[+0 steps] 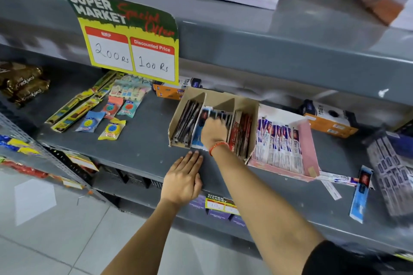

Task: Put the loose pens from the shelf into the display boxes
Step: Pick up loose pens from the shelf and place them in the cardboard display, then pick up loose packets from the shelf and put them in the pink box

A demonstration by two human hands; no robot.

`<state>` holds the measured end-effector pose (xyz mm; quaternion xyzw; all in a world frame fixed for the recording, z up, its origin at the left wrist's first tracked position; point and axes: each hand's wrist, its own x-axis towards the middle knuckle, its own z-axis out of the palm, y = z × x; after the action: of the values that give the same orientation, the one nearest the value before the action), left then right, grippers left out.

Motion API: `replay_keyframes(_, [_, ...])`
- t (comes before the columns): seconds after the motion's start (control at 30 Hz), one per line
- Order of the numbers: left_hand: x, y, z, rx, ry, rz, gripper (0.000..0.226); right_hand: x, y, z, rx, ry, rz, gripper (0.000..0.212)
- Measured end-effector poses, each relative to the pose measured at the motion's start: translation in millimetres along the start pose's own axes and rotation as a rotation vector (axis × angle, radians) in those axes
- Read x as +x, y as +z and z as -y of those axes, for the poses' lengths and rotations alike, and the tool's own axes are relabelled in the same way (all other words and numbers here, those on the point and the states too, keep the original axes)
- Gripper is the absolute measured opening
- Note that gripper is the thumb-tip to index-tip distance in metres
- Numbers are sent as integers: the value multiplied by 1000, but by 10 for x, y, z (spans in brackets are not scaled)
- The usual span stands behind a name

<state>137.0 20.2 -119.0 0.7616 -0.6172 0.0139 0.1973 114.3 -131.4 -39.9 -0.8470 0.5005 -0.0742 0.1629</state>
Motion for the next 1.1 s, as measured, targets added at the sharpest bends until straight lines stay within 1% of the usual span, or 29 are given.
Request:
replay_keyframes(0.07, [-1,-3,5,1,0,7,50,-49,70,-1,45,-6,27,29])
replay_keyframes(0.17, [-3,-11,0,-2,6,6,50,-77,103,-12,128,49,10,48])
replay_keyframes(0.23, [-9,-18,-2,-2,10,4,50,-121,56,-8,130,46,25,53])
replay_keyframes(0.3, [-8,-18,-7,1,17,-7,49,-177,-35,-15,129,5,19,49])
replay_keyframes(0.4, [-5,-29,-17,22,12,-5,49,-305,-180,-53,93,-114,-63,33])
replay_keyframes(0.57, [-18,-63,-65,41,-28,37,51,-704,-397,-257,87,-313,-208,24])
replay_keyframes(0.63, [-31,-65,-89,42,-55,48,51,-874,-466,-408,113,-349,-254,20])
replay_keyframes(0.7, [-37,-56,-128,43,-78,62,51,-1001,-543,-596,139,-345,-303,17])
replay_keyframes(0.8, [-23,-18,-240,45,-71,81,53,-1105,-685,-913,198,-251,-349,15])
replay_keyframes(0.9, [-11,21,-401,24,-90,72,54,-1126,-794,-1331,202,-97,-365,16])
replay_keyframes(0.97, [-23,40,-459,27,-108,66,55,-1142,-883,-1674,181,68,-388,17])
replay_keyframes(1.07, [-26,48,-475,26,-116,70,59,-1192,-958,-2263,188,339,-336,20])
replay_keyframes(1.1, [-26,50,-472,26,-115,71,60,-1230,-971,-2413,201,434,-336,25])
